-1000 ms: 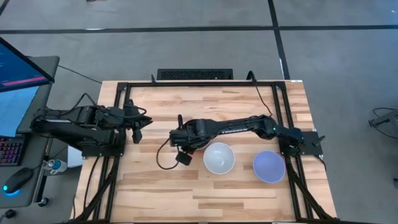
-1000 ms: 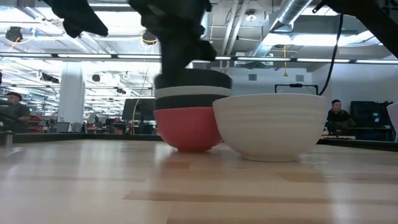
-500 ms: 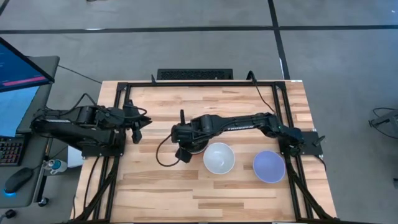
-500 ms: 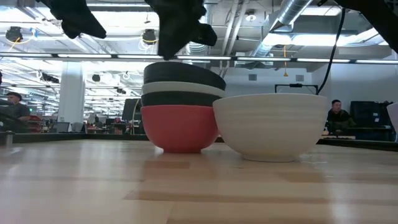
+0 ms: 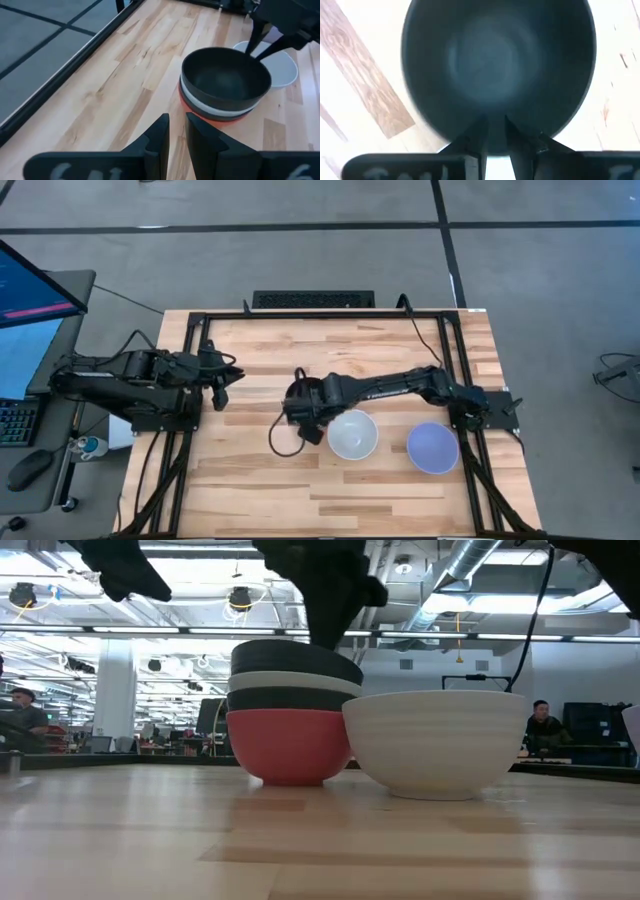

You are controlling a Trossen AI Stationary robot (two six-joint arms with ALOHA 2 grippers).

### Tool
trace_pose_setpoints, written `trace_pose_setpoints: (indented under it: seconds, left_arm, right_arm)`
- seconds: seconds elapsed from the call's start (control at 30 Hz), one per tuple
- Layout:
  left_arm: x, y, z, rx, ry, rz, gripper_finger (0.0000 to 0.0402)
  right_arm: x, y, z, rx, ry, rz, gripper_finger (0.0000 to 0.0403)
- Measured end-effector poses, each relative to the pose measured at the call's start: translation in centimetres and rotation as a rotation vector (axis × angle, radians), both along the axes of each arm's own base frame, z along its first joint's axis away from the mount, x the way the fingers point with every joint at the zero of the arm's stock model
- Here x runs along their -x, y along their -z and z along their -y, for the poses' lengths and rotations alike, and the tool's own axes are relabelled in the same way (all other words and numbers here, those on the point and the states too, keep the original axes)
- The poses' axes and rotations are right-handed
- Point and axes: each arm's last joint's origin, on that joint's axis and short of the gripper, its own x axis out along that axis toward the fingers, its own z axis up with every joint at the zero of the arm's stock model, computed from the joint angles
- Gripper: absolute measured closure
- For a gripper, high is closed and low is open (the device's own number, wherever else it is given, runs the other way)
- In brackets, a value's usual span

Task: Nest bowls inside each other
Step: Stack the white bowl on the black bowl

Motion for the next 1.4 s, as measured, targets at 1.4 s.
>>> trace_pose_setpoints:
  seconds: [1.4]
  left_arm:
    - [-0.1, 0.0, 0.3, -0.005, 0.132, -0.01, 0.0349]
  right_arm:
    - [7.5, 0.2, -7.7, -0.311, 0.201, 0.083, 0.0315]
